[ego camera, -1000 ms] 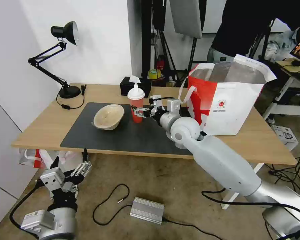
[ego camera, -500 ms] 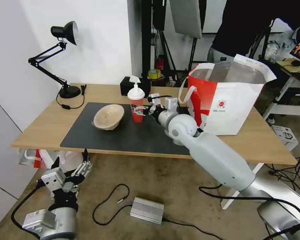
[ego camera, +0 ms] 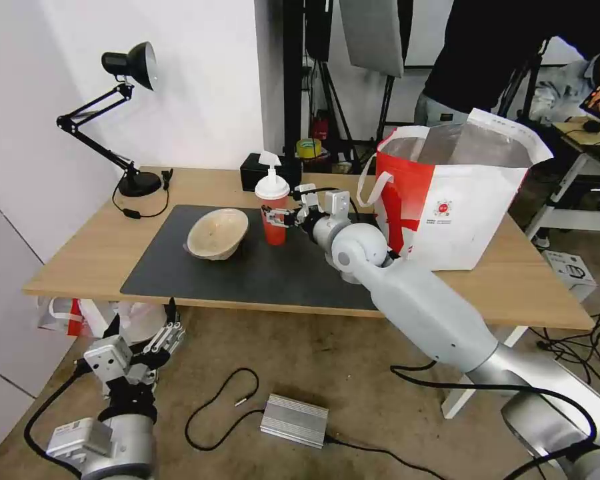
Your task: Pick up the trash from the table and place it into the takeout bag.
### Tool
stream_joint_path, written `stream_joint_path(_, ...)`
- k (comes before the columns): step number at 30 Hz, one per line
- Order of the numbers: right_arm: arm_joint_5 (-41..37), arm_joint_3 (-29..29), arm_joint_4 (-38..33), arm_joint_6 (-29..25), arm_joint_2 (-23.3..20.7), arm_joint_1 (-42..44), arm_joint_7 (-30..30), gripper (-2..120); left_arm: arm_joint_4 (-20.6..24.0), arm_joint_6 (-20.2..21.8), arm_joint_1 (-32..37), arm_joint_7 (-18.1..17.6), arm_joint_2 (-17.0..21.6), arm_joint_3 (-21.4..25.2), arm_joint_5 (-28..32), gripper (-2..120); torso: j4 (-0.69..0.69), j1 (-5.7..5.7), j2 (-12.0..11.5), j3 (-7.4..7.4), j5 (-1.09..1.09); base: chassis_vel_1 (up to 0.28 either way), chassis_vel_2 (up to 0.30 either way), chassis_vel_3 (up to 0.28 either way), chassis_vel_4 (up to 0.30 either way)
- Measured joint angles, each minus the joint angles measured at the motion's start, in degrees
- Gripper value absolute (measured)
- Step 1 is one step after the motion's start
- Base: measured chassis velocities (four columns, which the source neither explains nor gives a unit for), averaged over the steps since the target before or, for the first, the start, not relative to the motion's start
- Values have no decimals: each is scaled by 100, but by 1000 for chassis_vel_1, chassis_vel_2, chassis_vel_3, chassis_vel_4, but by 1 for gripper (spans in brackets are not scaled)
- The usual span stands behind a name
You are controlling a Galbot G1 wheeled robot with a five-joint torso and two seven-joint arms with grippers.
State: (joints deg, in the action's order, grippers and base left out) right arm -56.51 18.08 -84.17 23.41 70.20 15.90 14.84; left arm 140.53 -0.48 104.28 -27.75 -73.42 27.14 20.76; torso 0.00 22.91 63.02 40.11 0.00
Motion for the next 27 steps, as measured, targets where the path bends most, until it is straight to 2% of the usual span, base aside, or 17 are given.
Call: stream_joint_path(27, -49, 150, 613, 98, 157, -443, -295, 100, -46, -9, -58, 21, -13, -36, 37, 100, 0, 0, 0, 0, 0, 0, 0, 0, 0)
